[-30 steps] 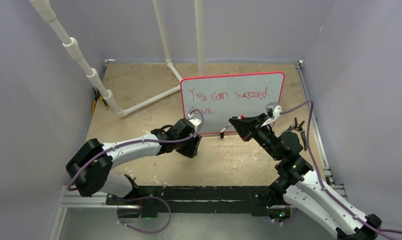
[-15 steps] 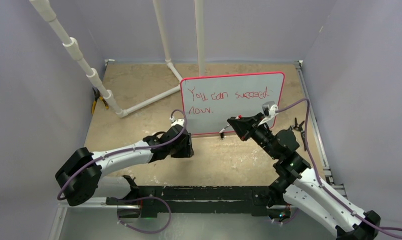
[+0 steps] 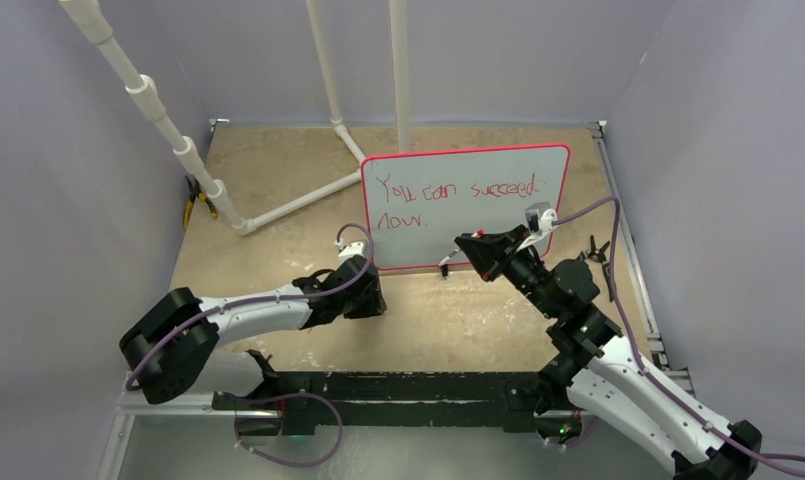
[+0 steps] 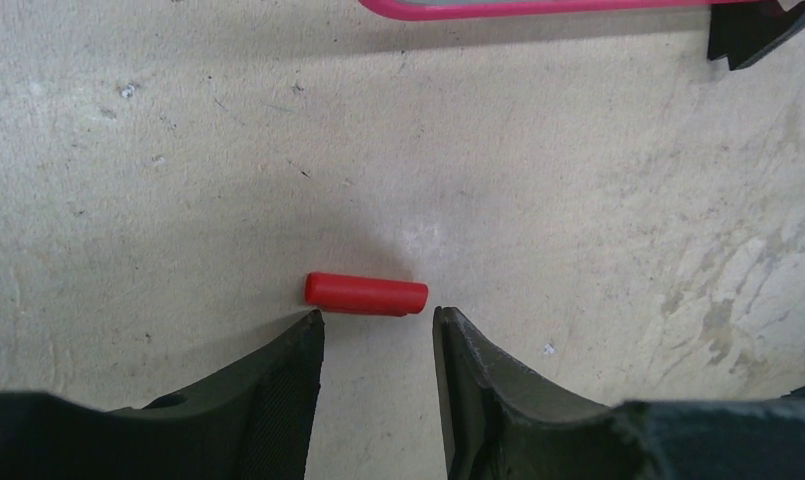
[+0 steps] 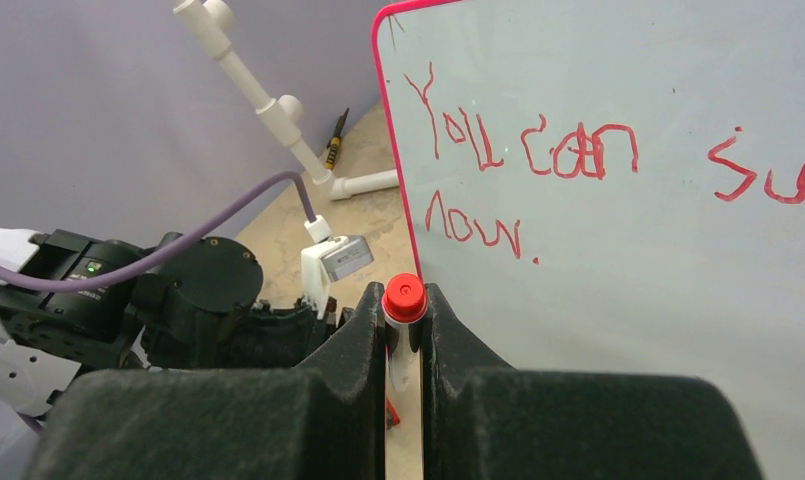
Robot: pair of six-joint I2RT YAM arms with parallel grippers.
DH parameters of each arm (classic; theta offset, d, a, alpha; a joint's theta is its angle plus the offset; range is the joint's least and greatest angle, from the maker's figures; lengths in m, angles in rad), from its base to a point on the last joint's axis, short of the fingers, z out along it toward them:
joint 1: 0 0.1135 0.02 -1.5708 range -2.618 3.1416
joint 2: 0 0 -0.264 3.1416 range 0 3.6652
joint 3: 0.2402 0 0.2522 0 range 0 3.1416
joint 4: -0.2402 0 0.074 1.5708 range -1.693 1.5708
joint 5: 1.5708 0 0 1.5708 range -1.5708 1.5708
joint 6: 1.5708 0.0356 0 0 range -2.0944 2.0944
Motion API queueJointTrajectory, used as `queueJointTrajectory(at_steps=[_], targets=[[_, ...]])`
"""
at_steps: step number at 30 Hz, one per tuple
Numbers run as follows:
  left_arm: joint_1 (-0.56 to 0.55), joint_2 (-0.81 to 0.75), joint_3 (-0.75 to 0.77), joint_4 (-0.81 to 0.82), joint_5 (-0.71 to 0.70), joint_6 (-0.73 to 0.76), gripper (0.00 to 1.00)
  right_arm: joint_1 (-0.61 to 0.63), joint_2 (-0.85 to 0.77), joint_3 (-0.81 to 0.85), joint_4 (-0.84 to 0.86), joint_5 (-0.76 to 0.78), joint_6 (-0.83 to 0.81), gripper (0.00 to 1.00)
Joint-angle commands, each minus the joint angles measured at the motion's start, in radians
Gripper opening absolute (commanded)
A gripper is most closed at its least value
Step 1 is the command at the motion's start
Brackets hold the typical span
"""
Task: Write a sentence on the whiteboard
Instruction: Pick up the pen cap from the center of the board.
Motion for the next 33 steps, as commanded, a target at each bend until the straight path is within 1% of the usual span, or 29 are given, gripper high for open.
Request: queueJointTrajectory(at_steps=[1, 5, 12, 17, 22, 27, 29, 32, 33], targets=[[-0.009, 0.046, -0.002, 0.078, -0.056, 0.054, 0.43, 0.0, 0.003, 0.012, 0.023, 0.006, 0.004, 0.0], [-0.026, 0.101, 0.02, 0.117, -0.059, 0.095, 0.42, 0.0, 0.009, 0.013, 0.023, 0.007, 0.011, 0.0], [-0.081, 0.187, 0.09, 0.142, -0.121, 0.214, 0.42, 0.0, 0.022, 0.015, 0.032, 0.009, 0.028, 0.0], [-0.139, 0.238, 0.148, 0.061, -0.199, 0.279, 0.4, 0.0, 0.023, 0.016, 0.026, 0.018, 0.035, 0.0], [-0.189, 0.251, 0.153, -0.029, -0.278, 0.286, 0.39, 0.0, 0.02, 0.015, 0.025, 0.024, 0.042, 0.0], [-0.216, 0.248, 0.147, -0.06, -0.313, 0.286, 0.34, 0.0, 0.025, 0.015, 0.027, 0.026, 0.044, 0.0], [-0.222, 0.251, 0.147, -0.055, -0.317, 0.289, 0.29, 0.0, 0.027, 0.015, 0.027, 0.027, 0.046, 0.0], [-0.226, 0.266, 0.151, -0.04, -0.319, 0.307, 0.25, 0.0, 0.027, 0.017, 0.026, 0.027, 0.046, 0.0], [-0.226, 0.273, 0.154, -0.039, -0.321, 0.31, 0.22, 0.0, 0.025, 0.017, 0.023, 0.028, 0.046, 0.0]])
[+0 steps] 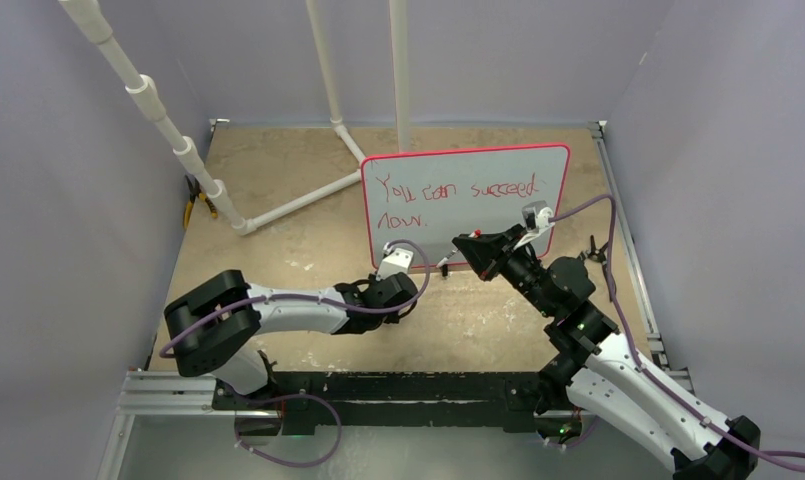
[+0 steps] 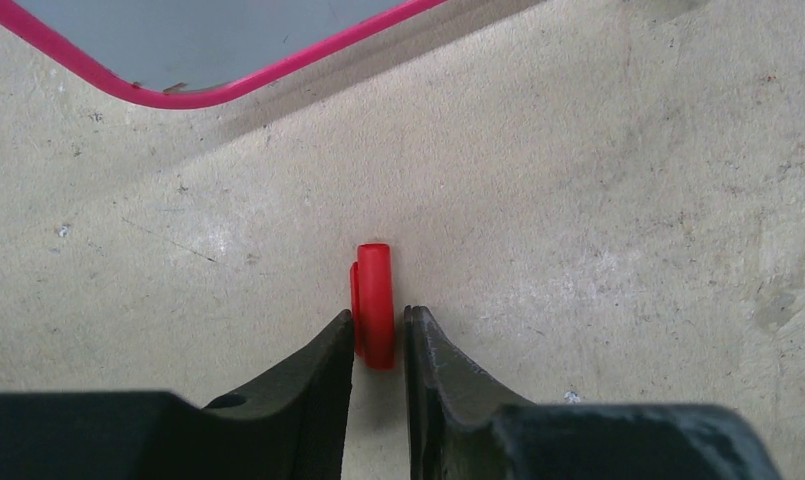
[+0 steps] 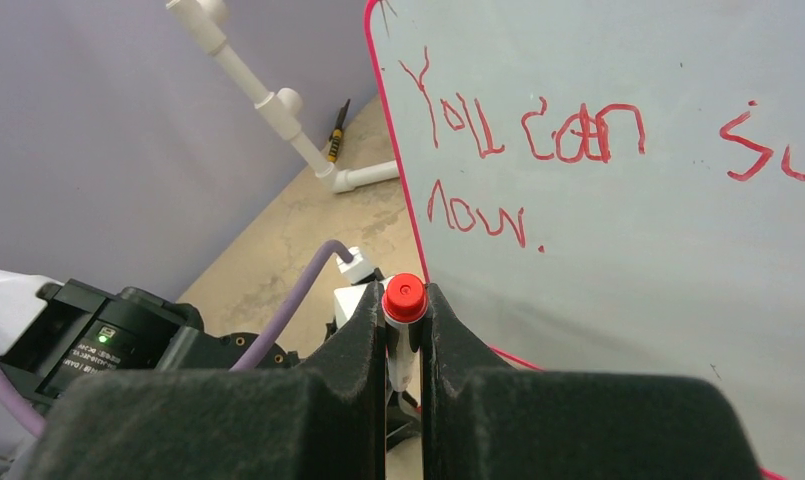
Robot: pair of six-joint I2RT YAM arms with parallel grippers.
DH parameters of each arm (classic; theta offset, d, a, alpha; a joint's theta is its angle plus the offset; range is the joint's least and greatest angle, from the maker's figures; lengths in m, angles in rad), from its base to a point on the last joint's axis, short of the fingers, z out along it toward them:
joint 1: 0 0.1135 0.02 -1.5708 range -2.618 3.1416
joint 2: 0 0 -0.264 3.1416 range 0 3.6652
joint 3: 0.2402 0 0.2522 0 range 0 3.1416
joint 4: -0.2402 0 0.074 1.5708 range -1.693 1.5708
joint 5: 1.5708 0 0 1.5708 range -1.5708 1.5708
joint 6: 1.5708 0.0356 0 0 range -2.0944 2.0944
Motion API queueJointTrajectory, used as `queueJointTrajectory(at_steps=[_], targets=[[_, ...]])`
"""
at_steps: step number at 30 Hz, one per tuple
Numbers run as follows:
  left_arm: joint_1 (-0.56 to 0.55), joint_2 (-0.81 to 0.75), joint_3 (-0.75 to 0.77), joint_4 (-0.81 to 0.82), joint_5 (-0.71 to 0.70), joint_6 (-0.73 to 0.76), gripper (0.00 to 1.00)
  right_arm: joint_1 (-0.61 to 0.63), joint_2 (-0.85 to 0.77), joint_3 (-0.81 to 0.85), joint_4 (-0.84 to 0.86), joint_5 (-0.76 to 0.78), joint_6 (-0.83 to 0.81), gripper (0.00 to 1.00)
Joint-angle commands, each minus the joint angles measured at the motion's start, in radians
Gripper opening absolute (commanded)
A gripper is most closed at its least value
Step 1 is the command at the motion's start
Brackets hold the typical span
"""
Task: Write a sentence on the whiteboard
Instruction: Pick up the pen cap from the center of the board.
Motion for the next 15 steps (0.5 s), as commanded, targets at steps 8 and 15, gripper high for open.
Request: queueJointTrajectory(at_steps=[8, 15], targets=[[-0.017, 0.038, -0.022, -0.069, -0.026, 0.038, 0.0, -0.001, -0.011, 0.03, -0.03, 0.093, 0.004, 0.0], [-0.017, -0.091, -0.119, 0.109, -0.007, 0.089, 0.0, -0.001, 0.005, 0.054, -0.094, 0.187, 0.025, 0.0]])
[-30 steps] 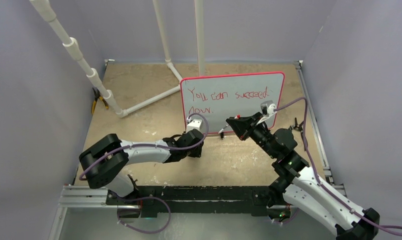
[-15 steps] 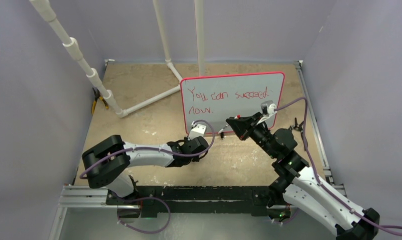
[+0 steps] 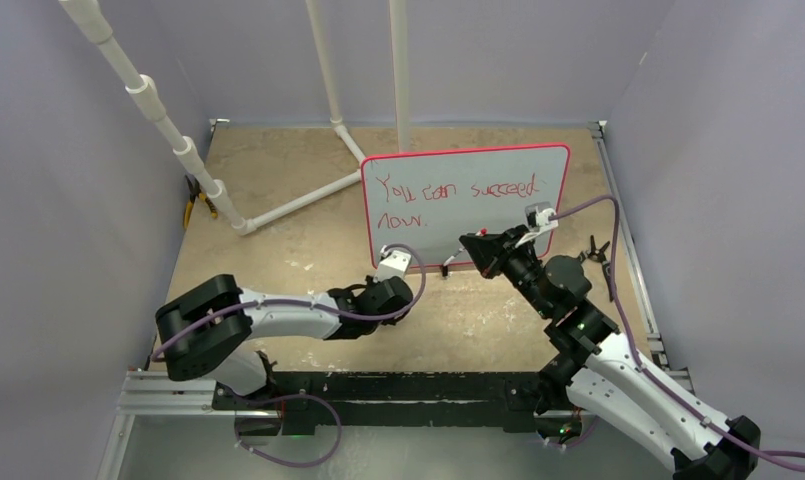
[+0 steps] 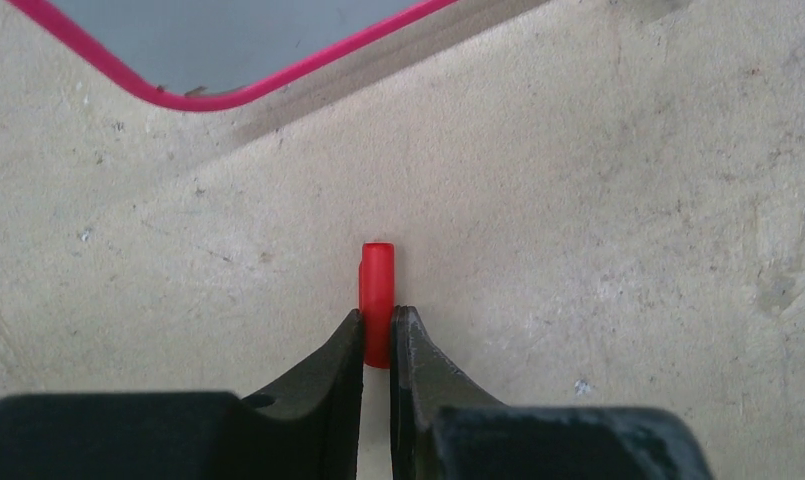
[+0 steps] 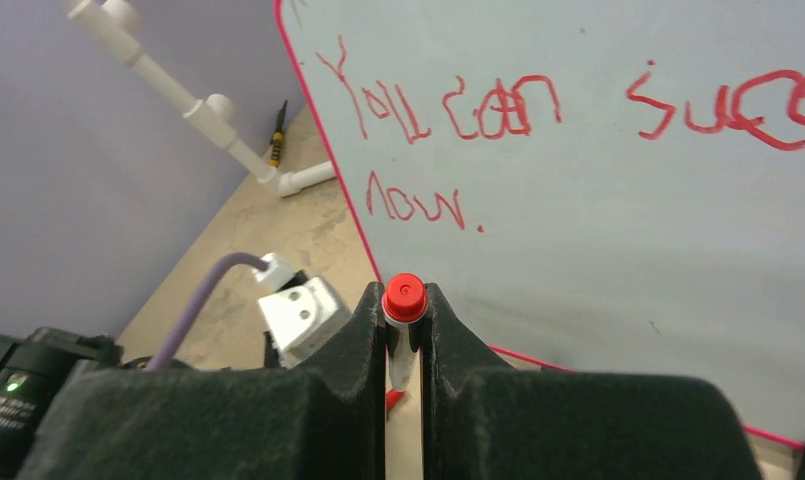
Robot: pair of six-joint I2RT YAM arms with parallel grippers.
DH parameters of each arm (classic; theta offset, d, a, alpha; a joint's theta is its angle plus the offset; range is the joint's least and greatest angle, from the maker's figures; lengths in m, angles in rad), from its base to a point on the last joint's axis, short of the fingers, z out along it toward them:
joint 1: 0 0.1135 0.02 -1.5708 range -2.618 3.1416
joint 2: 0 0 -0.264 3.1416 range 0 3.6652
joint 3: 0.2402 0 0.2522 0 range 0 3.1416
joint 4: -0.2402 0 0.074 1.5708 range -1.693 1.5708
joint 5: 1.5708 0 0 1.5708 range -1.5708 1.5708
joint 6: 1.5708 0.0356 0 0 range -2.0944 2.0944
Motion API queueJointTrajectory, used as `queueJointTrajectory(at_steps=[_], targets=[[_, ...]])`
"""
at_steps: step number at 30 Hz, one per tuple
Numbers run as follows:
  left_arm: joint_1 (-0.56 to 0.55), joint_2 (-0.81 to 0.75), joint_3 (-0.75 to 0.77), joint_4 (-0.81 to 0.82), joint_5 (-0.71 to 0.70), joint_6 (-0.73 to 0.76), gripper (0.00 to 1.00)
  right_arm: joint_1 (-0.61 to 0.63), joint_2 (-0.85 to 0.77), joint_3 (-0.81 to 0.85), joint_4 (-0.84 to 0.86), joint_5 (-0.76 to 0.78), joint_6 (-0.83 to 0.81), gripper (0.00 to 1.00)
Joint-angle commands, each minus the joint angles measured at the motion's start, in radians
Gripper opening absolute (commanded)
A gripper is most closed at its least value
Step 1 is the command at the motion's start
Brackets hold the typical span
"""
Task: Write a sentence on the whiteboard
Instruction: Pick up the pen cap from the center of the board.
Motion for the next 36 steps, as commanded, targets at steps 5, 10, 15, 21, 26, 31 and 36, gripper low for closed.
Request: queueJointTrajectory(at_steps=[5, 10, 15, 21, 26, 31, 36], targets=[[0.0, -0.259, -0.266, 0.366, 0.104, 0.117, 0.0, -0.001, 0.113, 0.097, -0.063, 0.056, 0.031, 0.0], [0.0, -0.475, -0.429, 0.551, 0.208, 0.205, 0.0, -0.012, 0.149, 0.103, -0.031, -0.074, 0.029, 0.0], [0.001, -0.606, -0.472, 0.535, 0.263, 0.264, 0.0, -0.05, 0.181, 0.101, -0.011, -0.225, 0.052, 0.0], [0.001, -0.653, -0.486, 0.532, 0.342, 0.292, 0.0, -0.061, 0.228, 0.095, 0.073, -0.339, 0.094, 0.0], [0.001, -0.616, -0.468, 0.598, 0.383, 0.272, 0.0, -0.061, 0.29, 0.082, 0.175, -0.4, 0.126, 0.0], [0.001, -0.585, -0.464, 0.656, 0.377, 0.251, 0.0, -0.061, 0.317, 0.068, 0.195, -0.417, 0.141, 0.0], [0.001, -0.578, -0.468, 0.693, 0.377, 0.249, 0.0, -0.061, 0.332, 0.065, 0.204, -0.438, 0.15, 0.0]])
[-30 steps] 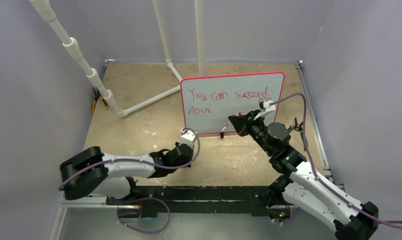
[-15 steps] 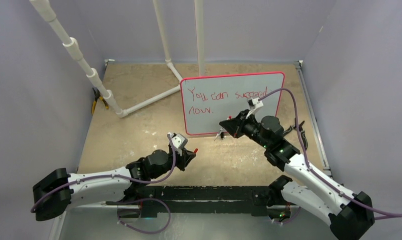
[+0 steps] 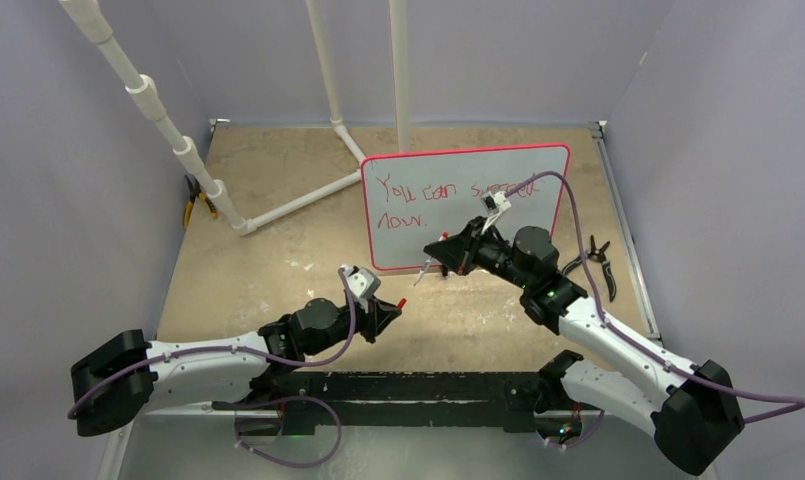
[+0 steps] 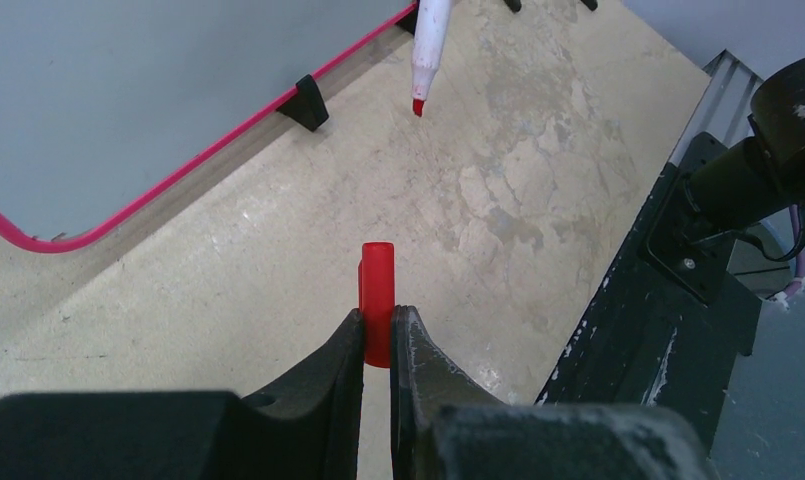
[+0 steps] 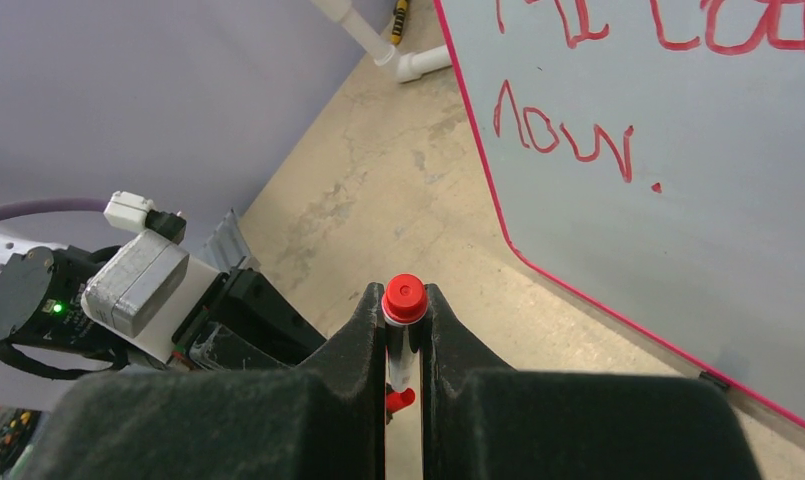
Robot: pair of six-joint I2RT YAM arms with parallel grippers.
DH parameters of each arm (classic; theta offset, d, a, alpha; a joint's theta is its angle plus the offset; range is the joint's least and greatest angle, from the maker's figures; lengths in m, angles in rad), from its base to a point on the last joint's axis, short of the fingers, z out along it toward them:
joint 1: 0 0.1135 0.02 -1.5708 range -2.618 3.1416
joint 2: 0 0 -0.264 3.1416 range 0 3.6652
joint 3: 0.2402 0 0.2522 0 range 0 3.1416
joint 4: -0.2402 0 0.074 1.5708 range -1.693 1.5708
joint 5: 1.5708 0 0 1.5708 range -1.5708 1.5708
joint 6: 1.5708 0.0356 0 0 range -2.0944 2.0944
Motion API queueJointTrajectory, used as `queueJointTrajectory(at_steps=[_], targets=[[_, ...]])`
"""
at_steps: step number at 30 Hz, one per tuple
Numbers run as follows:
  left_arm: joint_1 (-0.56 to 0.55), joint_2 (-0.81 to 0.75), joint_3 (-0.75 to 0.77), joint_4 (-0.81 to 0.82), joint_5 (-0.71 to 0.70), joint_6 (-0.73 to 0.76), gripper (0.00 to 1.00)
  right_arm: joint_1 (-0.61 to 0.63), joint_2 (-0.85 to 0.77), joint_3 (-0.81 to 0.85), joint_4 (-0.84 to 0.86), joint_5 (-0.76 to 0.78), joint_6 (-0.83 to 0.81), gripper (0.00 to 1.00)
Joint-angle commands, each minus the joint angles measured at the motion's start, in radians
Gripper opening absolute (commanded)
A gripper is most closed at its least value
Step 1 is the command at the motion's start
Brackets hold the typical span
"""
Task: Write a sentence on the whiteboard
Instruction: Pick up the pen cap from the center of the board, then close the whiteboard marker.
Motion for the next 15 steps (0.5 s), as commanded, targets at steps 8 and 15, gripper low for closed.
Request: queueJointTrajectory(at_steps=[8, 15], targets=[[0.001, 0.0, 0.015, 0.12, 0.014, -0.01, 0.0, -0.002, 0.052, -0.012, 0.094, -0.082, 0.026, 0.0], [0.001, 0.004, 0.014, 0.134, 0.011, -0.015, 0.0, -0.002, 0.073, -0.013, 0.11, -0.1, 0.029, 0.0]])
